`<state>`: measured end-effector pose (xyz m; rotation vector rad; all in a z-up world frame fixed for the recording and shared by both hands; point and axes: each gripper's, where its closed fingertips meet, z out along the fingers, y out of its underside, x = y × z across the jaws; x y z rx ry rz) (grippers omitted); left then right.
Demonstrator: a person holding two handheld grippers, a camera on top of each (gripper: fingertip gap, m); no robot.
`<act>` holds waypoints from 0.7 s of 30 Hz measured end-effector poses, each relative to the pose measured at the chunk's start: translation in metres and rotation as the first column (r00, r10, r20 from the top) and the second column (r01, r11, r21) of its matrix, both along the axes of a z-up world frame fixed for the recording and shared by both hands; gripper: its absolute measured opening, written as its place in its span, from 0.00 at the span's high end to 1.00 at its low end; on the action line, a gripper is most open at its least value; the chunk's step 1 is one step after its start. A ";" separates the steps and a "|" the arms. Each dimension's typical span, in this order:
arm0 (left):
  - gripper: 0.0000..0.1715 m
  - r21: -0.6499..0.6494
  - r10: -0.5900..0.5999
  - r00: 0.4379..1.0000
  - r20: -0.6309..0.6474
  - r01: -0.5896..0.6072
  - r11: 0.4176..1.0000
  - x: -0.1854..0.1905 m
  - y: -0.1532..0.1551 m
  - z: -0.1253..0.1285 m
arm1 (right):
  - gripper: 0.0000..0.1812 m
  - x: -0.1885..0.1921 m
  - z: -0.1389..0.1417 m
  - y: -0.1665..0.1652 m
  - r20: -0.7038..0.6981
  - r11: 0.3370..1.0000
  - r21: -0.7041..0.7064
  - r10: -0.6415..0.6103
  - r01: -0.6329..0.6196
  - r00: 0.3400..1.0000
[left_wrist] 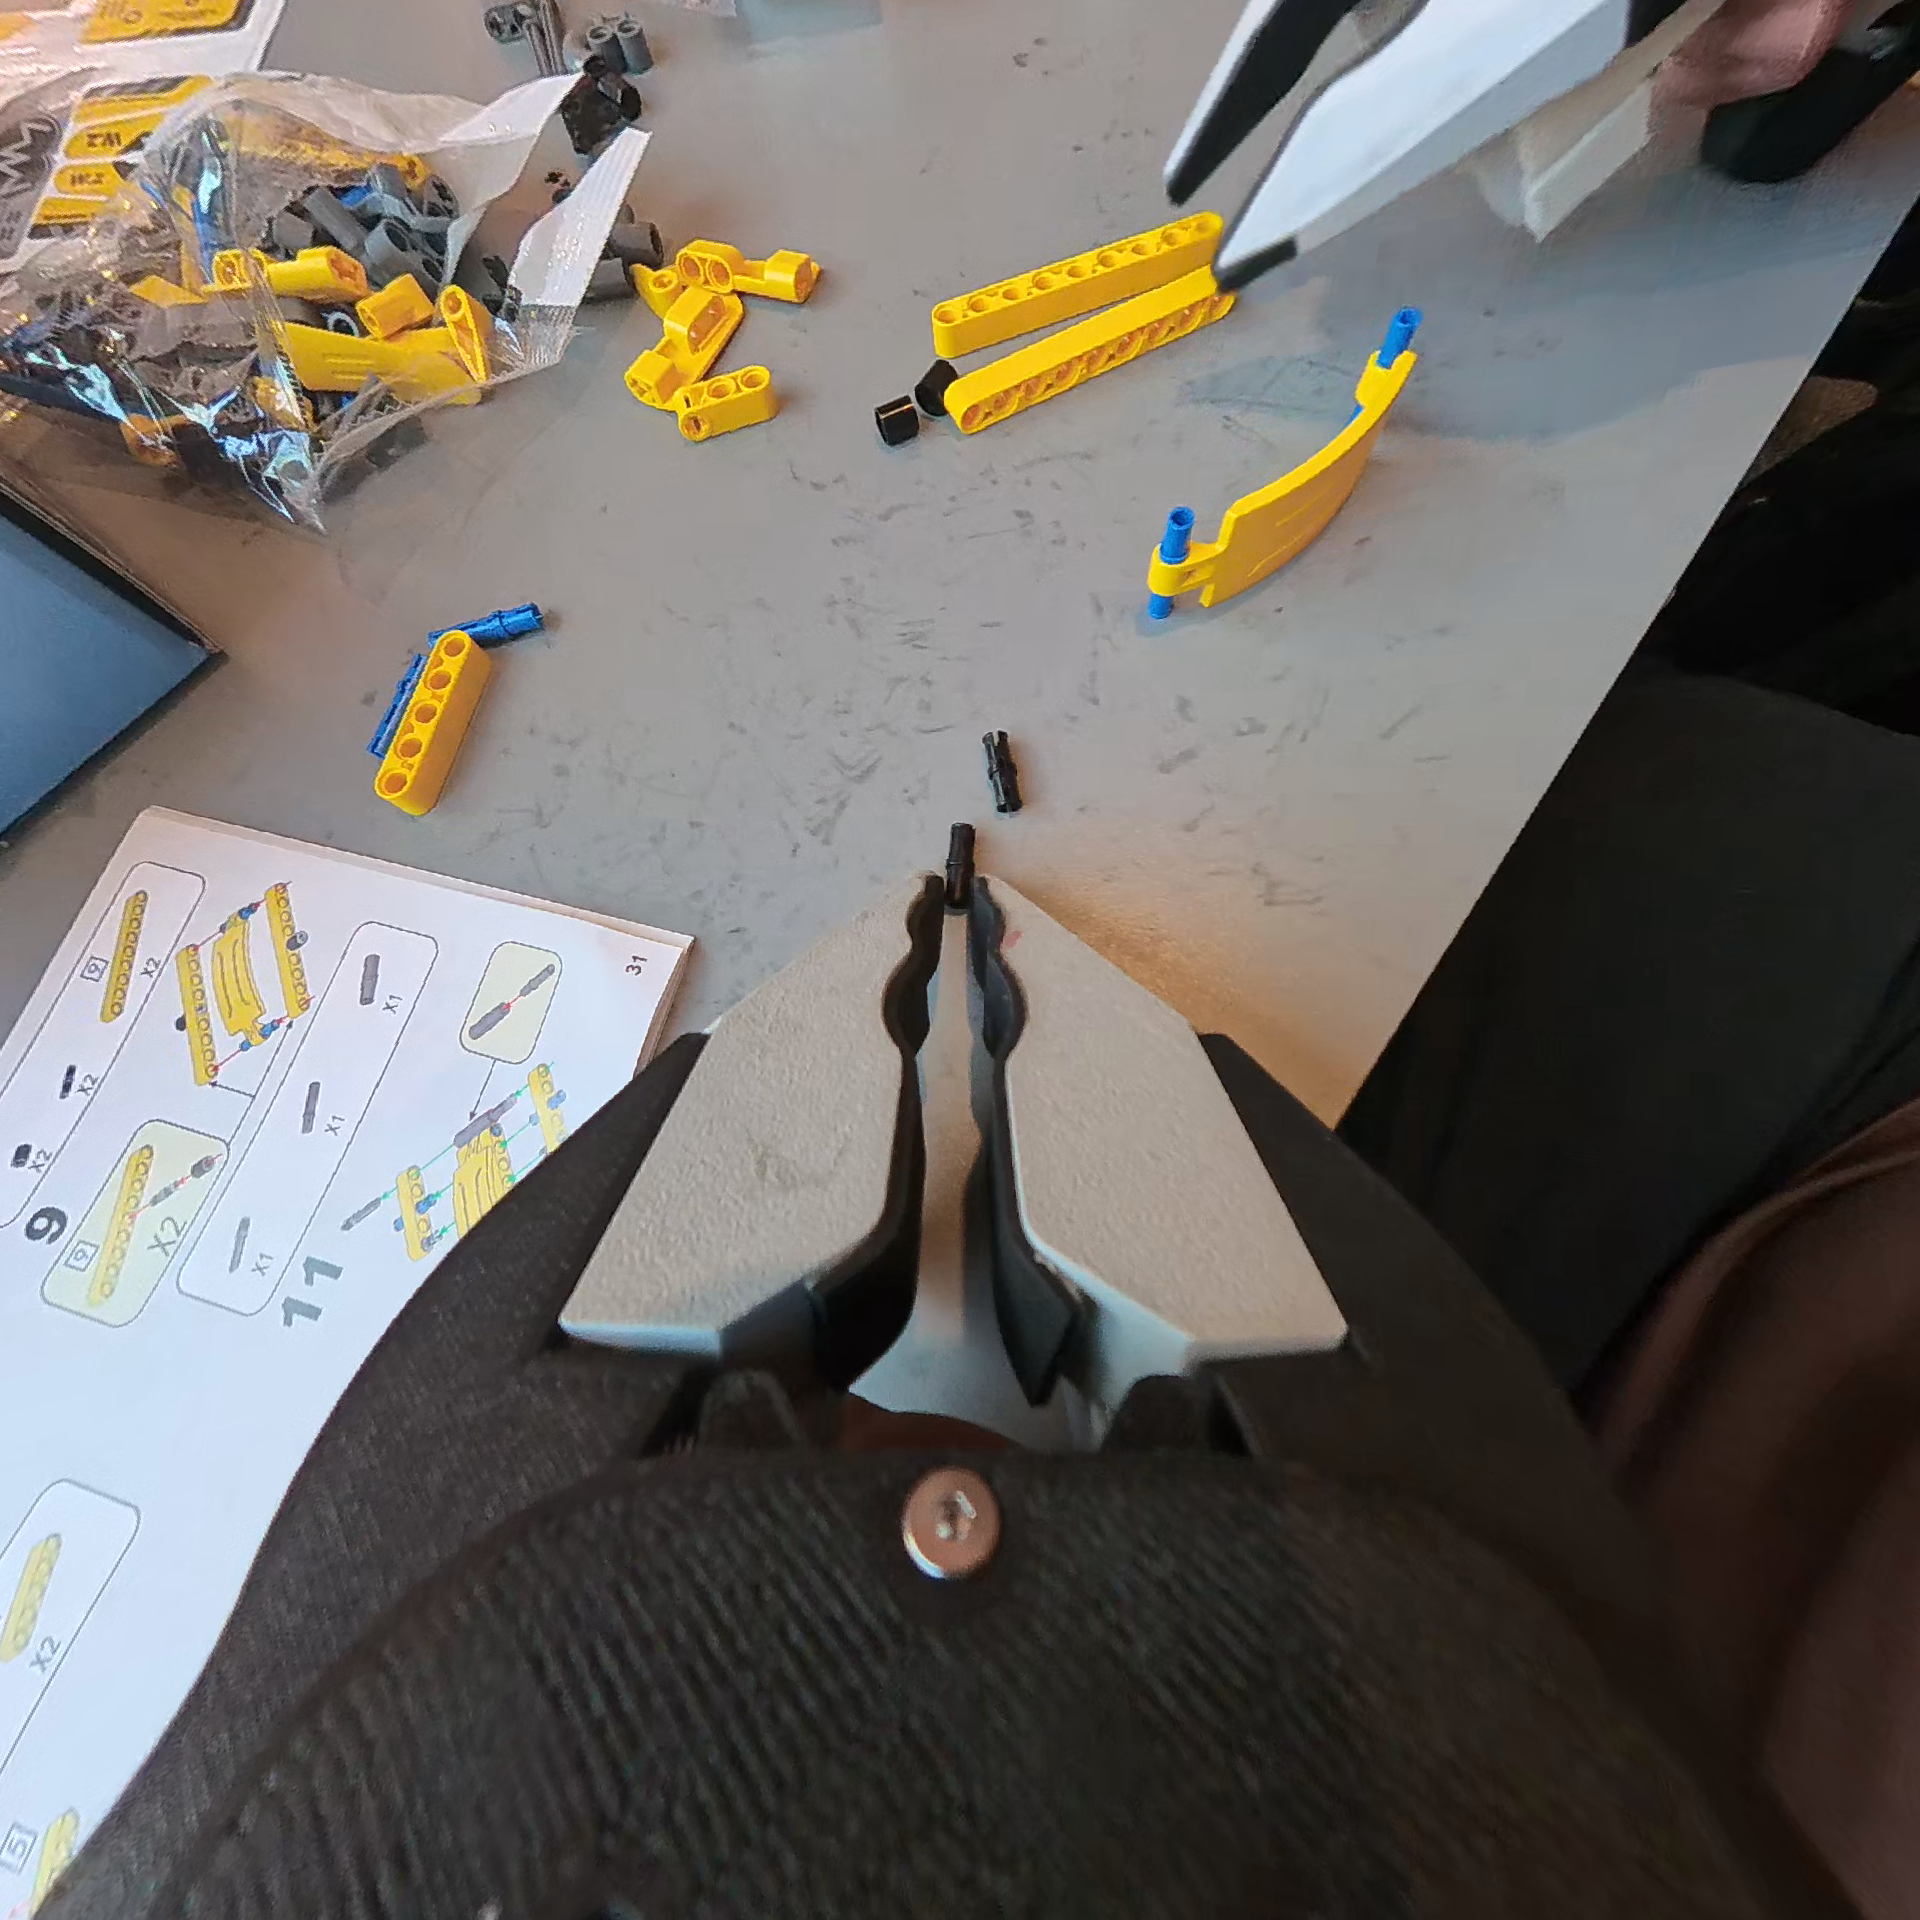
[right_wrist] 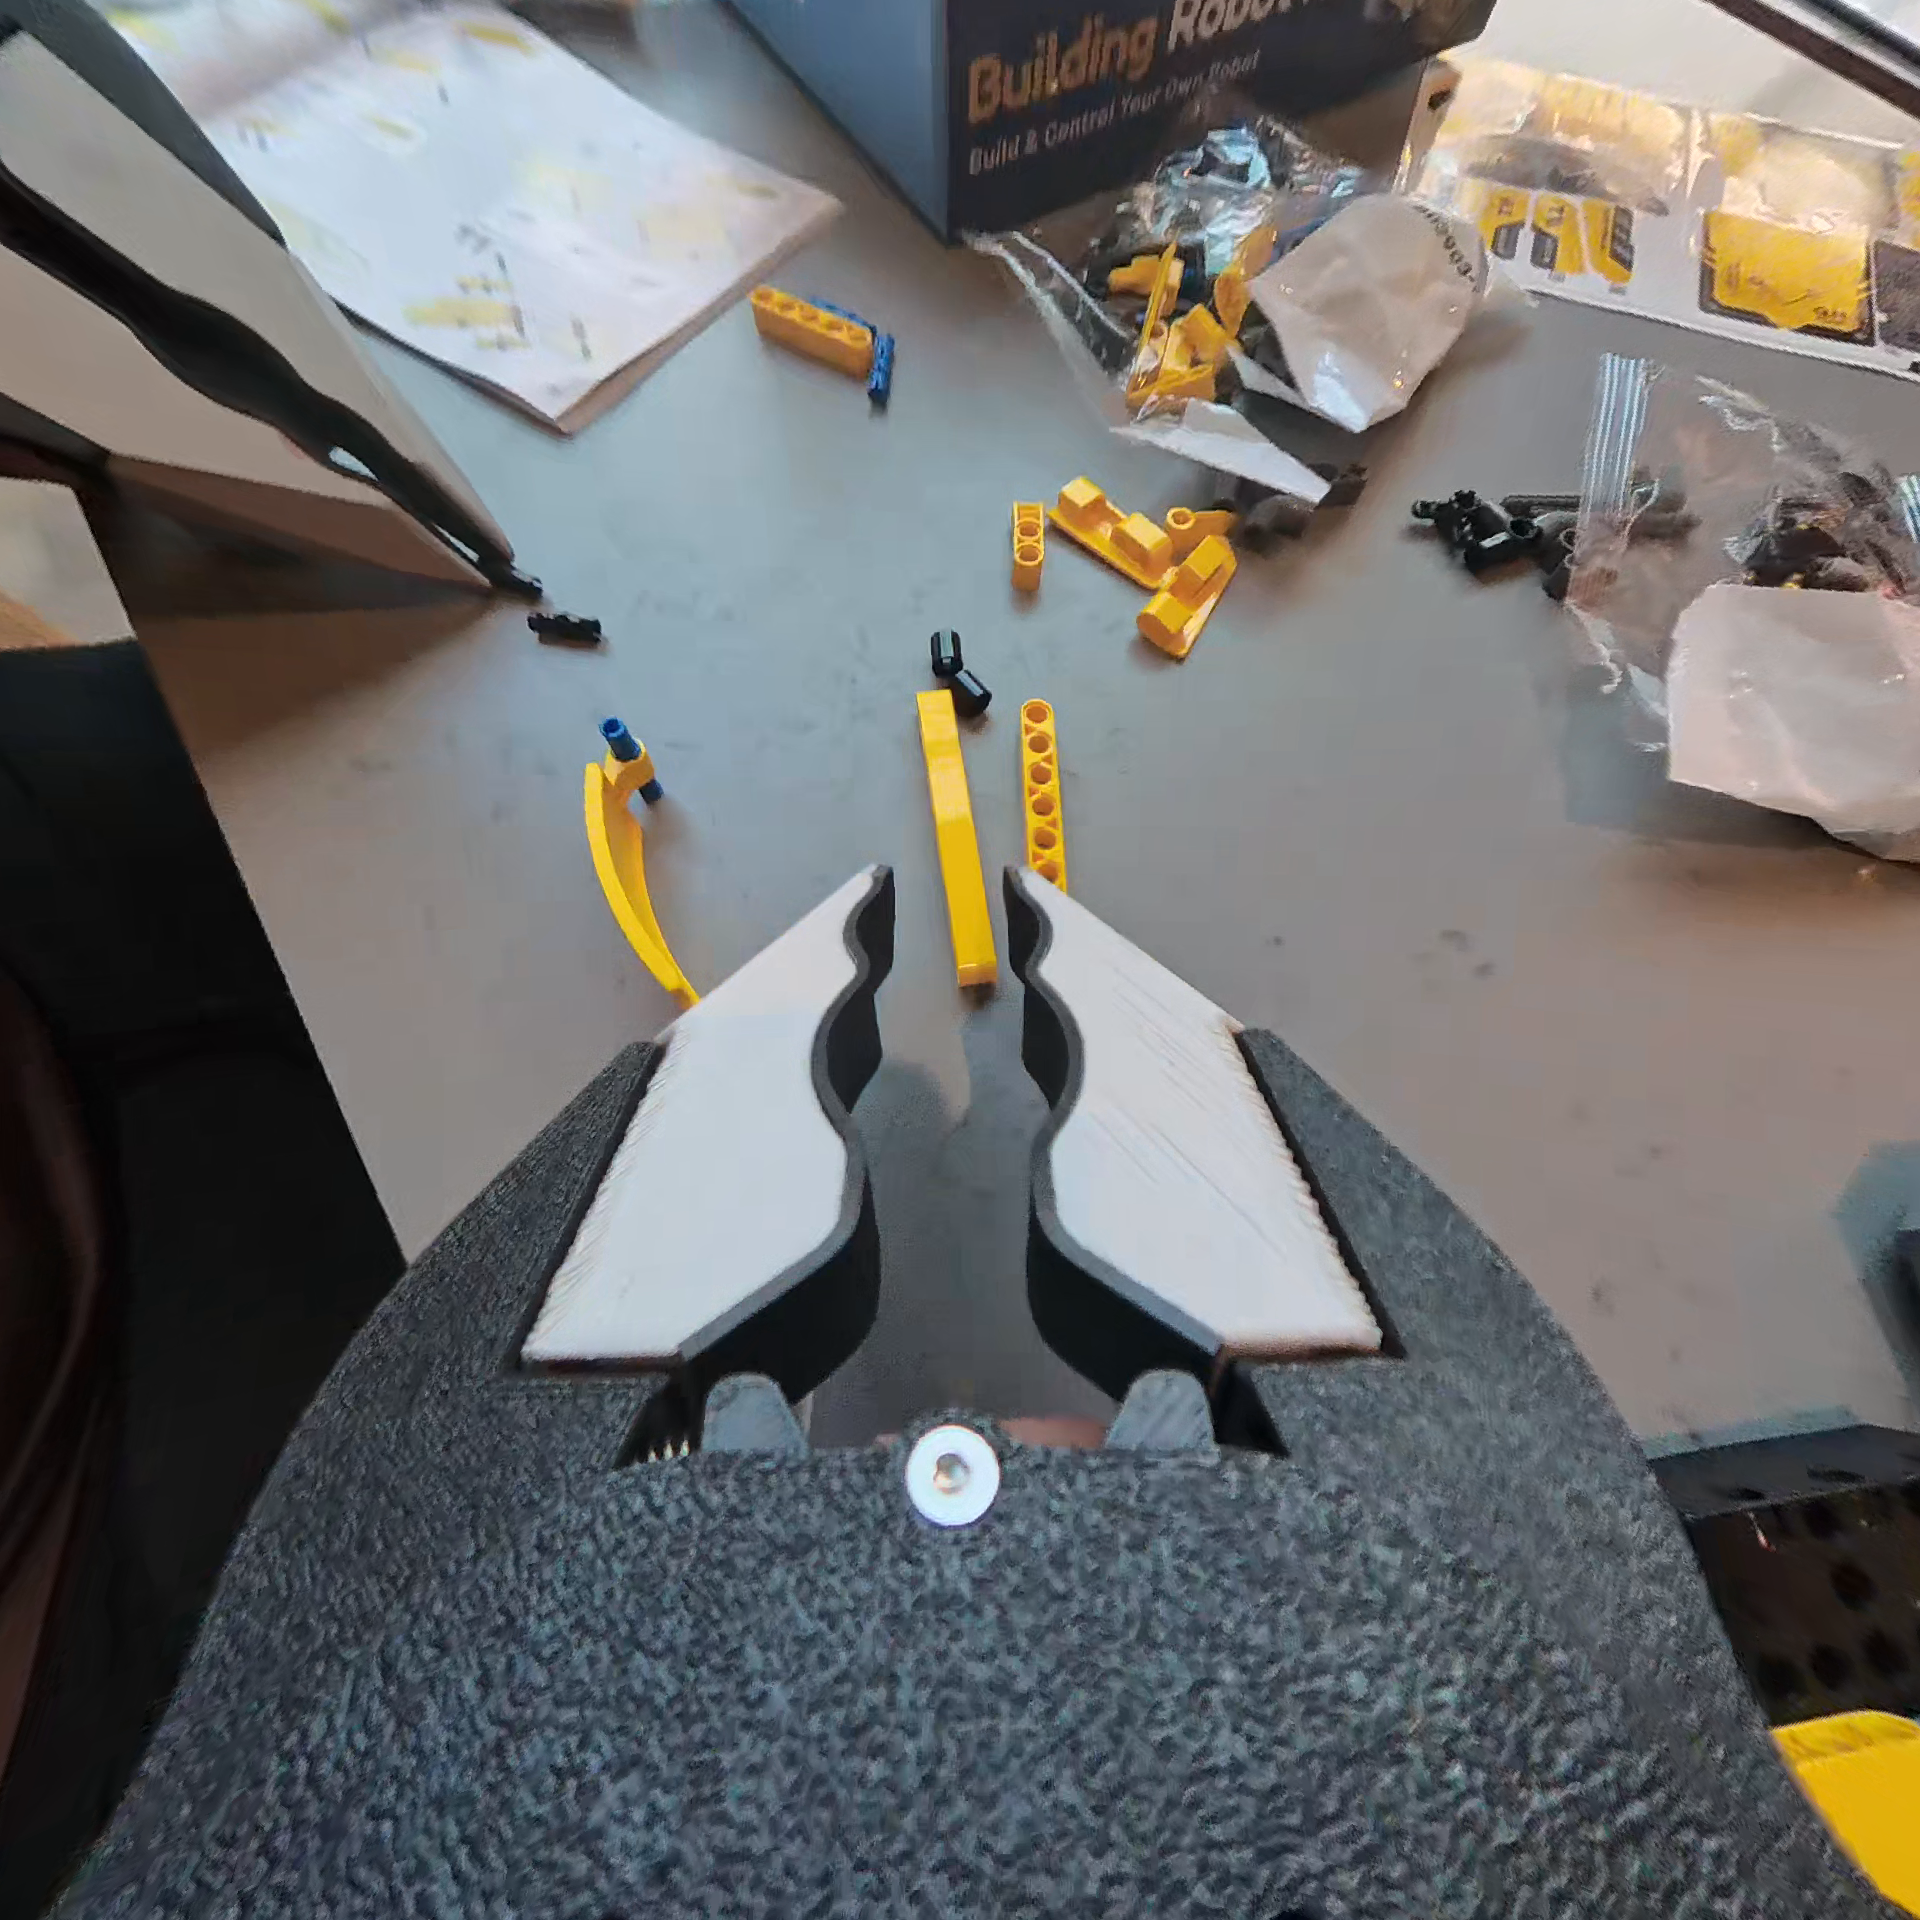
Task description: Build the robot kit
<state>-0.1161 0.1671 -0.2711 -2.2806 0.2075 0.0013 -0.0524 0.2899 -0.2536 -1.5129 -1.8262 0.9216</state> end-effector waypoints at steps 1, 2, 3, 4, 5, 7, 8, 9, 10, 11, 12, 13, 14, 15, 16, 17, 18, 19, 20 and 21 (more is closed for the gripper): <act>0.99 0.000 0.000 1.000 -0.001 0.000 1.000 0.000 0.000 0.000 | 0.89 -0.001 -0.004 0.000 0.020 1.000 0.029 0.001 -0.002 1.000; 0.99 0.000 0.000 1.000 0.000 0.000 1.000 0.000 0.000 0.000 | 0.89 -0.002 -0.007 0.000 0.038 0.999 0.054 -0.002 0.000 0.999; 0.99 -0.001 -0.001 1.000 0.002 0.001 1.000 0.000 0.000 0.000 | 0.90 -0.003 -0.010 0.001 0.055 0.998 0.068 -0.005 0.001 0.998; 0.99 -0.001 -0.001 1.000 0.004 0.001 1.000 0.000 0.000 0.000 | 0.90 -0.003 -0.013 0.001 0.070 0.997 0.077 -0.003 -0.002 0.998; 0.99 -0.002 -0.001 1.000 0.007 0.001 1.000 0.000 0.000 0.000 | 0.92 -0.004 -0.015 0.001 0.083 0.996 0.086 0.001 -0.009 0.997; 0.99 -0.003 -0.001 1.000 0.013 0.001 1.000 0.000 0.000 0.000 | 0.96 -0.004 -0.019 -0.002 0.106 0.995 0.098 0.020 -0.030 0.994; 0.99 -0.003 -0.001 1.000 0.016 0.001 1.000 0.000 0.000 0.000 | 0.96 -0.005 -0.019 -0.002 0.107 0.994 0.102 0.022 -0.033 0.994; 0.99 -0.004 -0.001 1.000 0.019 0.001 1.000 0.000 0.000 0.000 | 0.96 -0.004 -0.019 -0.002 0.107 0.995 0.099 0.021 -0.032 0.994; 0.99 -0.004 -0.001 1.000 0.020 0.001 1.000 0.000 0.000 0.000 | 0.96 -0.004 -0.019 -0.002 0.107 0.995 0.095 0.021 -0.032 0.994; 0.99 -0.004 -0.001 1.000 0.020 0.001 1.000 0.000 0.000 0.000 | 0.96 -0.004 -0.019 -0.002 0.107 0.995 0.093 0.021 -0.031 0.994; 0.99 -0.003 -0.001 1.000 0.017 0.001 1.000 0.000 0.000 0.000 | 0.96 -0.004 -0.019 -0.002 0.103 0.995 0.099 0.019 -0.029 0.994; 0.99 -0.003 -0.001 1.000 0.014 0.001 1.000 0.000 0.000 0.000 | 0.96 -0.005 -0.017 -0.002 0.093 0.994 0.109 0.020 -0.030 0.995; 0.99 -0.003 -0.002 1.000 0.011 0.002 1.000 0.000 0.000 0.000 | 0.96 -0.005 -0.015 -0.002 0.075 0.993 0.117 0.020 -0.029 0.997; 0.99 -0.003 -0.001 1.000 0.010 0.001 1.000 0.000 0.000 0.000 | 0.96 -0.005 -0.011 -0.002 0.052 0.993 0.116 0.012 -0.018 0.999; 0.99 -0.002 -0.002 1.000 0.009 0.002 1.000 0.000 0.000 0.000 | 0.96 -0.005 -0.007 -0.002 0.029 0.995 0.101 0.006 -0.009 1.000; 0.99 -0.002 -0.002 1.000 0.007 0.002 1.000 0.000 0.000 0.000 | 0.96 -0.005 -0.002 -0.004 0.011 0.997 0.078 0.006 -0.007 1.000; 0.99 -0.001 -0.002 1.000 0.006 0.002 1.000 0.000 0.000 0.000 | 0.96 -0.003 0.003 -0.007 -0.006 0.998 0.059 0.014 -0.013 1.000; 0.99 0.000 -0.002 1.000 0.003 0.002 1.000 0.000 0.000 0.000 | 0.96 -0.002 0.011 -0.014 -0.035 0.998 0.048 0.040 -0.038 0.999; 0.99 0.001 -0.002 1.000 -0.002 0.002 1.000 0.000 0.000 0.000 | 0.96 0.001 0.022 -0.026 -0.072 0.996 0.038 0.086 -0.084 0.994; 0.99 0.002 -0.002 1.000 -0.007 0.002 1.000 0.000 0.000 0.000 | 0.96 0.003 0.031 -0.040 -0.103 0.990 0.029 0.140 -0.138 0.985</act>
